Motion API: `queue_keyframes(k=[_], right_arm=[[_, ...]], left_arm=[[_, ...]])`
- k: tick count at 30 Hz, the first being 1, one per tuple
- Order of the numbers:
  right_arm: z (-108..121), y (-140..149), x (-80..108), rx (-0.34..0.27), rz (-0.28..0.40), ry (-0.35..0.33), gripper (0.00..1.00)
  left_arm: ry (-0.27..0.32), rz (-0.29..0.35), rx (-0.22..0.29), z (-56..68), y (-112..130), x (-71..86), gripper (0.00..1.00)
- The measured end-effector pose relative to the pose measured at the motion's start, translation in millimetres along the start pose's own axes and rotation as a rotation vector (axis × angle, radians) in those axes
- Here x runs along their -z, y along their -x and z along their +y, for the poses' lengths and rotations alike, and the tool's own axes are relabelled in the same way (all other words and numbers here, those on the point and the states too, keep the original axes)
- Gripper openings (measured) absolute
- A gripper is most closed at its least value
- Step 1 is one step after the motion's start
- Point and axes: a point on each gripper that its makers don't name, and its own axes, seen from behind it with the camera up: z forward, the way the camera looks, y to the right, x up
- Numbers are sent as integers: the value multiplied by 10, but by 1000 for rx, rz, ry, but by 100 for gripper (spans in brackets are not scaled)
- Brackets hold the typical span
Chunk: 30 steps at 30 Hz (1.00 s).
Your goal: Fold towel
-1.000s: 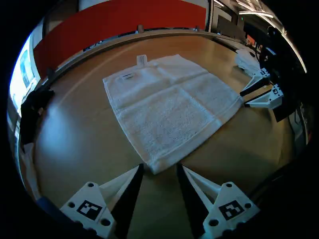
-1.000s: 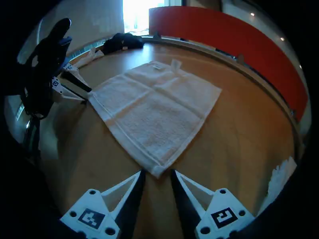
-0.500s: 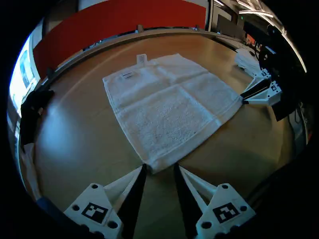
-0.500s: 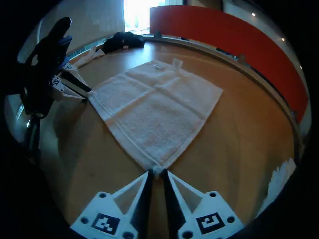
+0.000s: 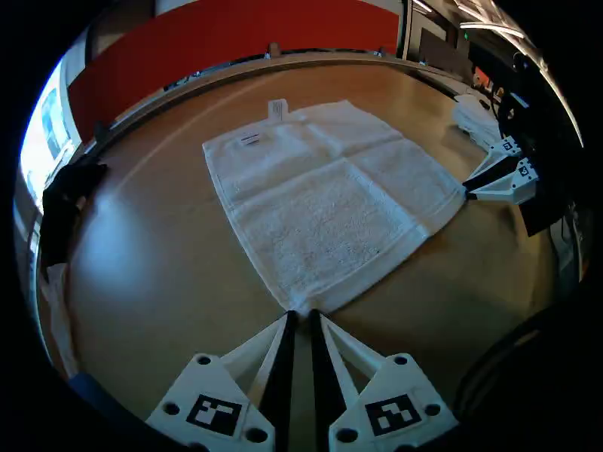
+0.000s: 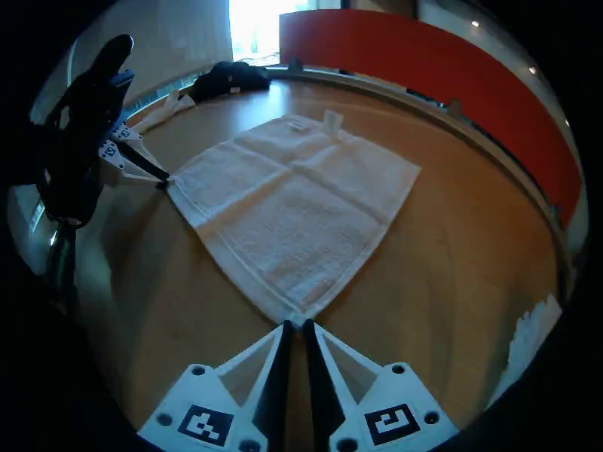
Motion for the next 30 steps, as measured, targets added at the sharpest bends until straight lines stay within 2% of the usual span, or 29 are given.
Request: queue_keyframes(k=[6,12,18,24,30], right_arm=[[14,-6,14,4,-2,-2,9],[15,-32,27,14,-2,0,9],[18,-64,61,12,4,0,9],[35,-118,122,10,14,6,9],[4,-148,237,1,21,-1,9]], left_arm=[[22,-7,22,17,2,4,12],[32,-11,13,48,-5,-1,10],[24,-6,43,18,-54,9,9],[27,-1,48,30,-107,82,9],[43,-2,77,87,-129,189,9]])
